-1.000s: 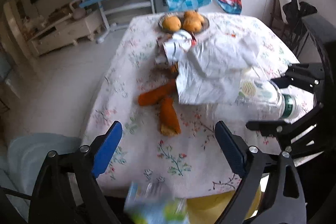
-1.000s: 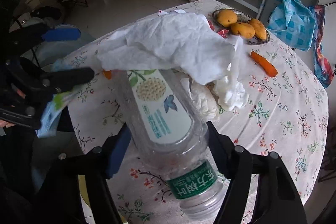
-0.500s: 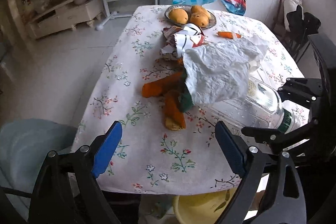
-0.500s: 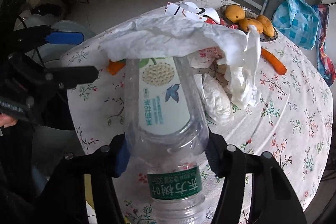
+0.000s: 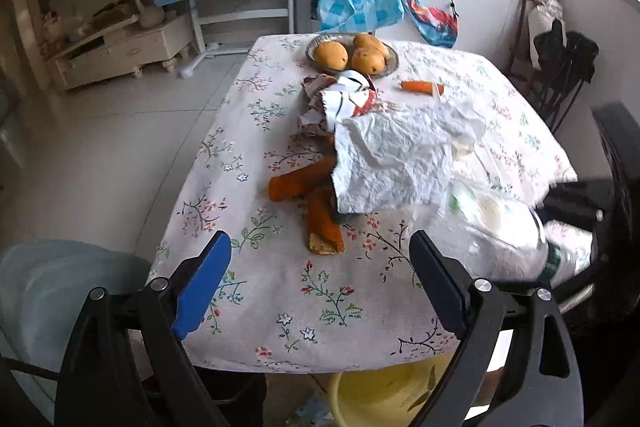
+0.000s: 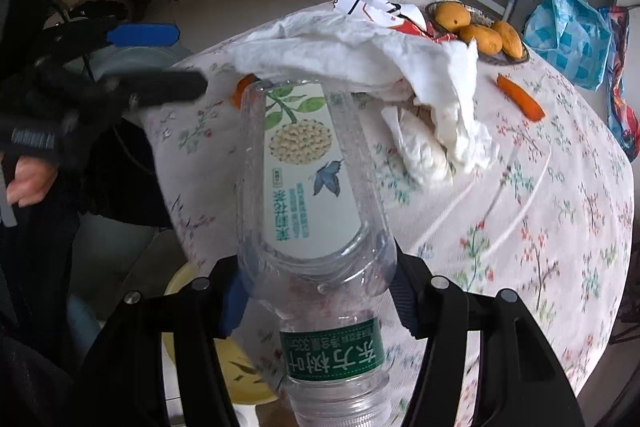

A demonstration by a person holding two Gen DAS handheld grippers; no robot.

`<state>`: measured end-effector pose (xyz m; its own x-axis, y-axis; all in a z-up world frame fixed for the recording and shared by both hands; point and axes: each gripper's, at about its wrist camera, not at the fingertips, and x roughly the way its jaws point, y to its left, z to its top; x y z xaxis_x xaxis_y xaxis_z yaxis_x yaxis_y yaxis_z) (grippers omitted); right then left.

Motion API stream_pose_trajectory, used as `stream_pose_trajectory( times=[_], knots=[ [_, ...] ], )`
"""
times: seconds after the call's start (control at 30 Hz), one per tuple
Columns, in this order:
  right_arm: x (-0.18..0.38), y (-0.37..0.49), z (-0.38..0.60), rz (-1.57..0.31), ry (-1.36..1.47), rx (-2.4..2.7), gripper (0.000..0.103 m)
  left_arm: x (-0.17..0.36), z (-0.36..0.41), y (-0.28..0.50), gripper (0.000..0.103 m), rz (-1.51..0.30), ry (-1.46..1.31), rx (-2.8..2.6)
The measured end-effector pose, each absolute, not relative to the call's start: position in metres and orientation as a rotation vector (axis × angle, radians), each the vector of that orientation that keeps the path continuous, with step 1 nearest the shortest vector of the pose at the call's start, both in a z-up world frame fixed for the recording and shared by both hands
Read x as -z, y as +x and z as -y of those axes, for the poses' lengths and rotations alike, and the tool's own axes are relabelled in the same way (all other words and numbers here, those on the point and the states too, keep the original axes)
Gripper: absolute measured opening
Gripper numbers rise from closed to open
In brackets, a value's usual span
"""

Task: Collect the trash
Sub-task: 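Carry the bottle into the yellow basin and open the right tool while the left tool holds the carton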

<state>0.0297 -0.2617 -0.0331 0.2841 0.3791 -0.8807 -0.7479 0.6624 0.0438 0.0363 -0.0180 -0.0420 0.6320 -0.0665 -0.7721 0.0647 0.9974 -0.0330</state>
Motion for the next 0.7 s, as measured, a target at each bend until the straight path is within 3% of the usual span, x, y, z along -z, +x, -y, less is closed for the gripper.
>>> stream_pose_trajectory(
  times=[0.37, 0.7],
  knots=[
    [0.042, -0.077, 0.252, -1.082, -0.445, -0.943, 0.058, 0.038, 0.008, 0.029, 0.087, -0.879, -0.054, 0.059],
    [0.086, -0.082, 0.219, -1.163, -0.609, -0.899, 0.059, 0.038, 0.004, 0.021, 0.087, -0.89, -0.058, 0.06]
  ],
)
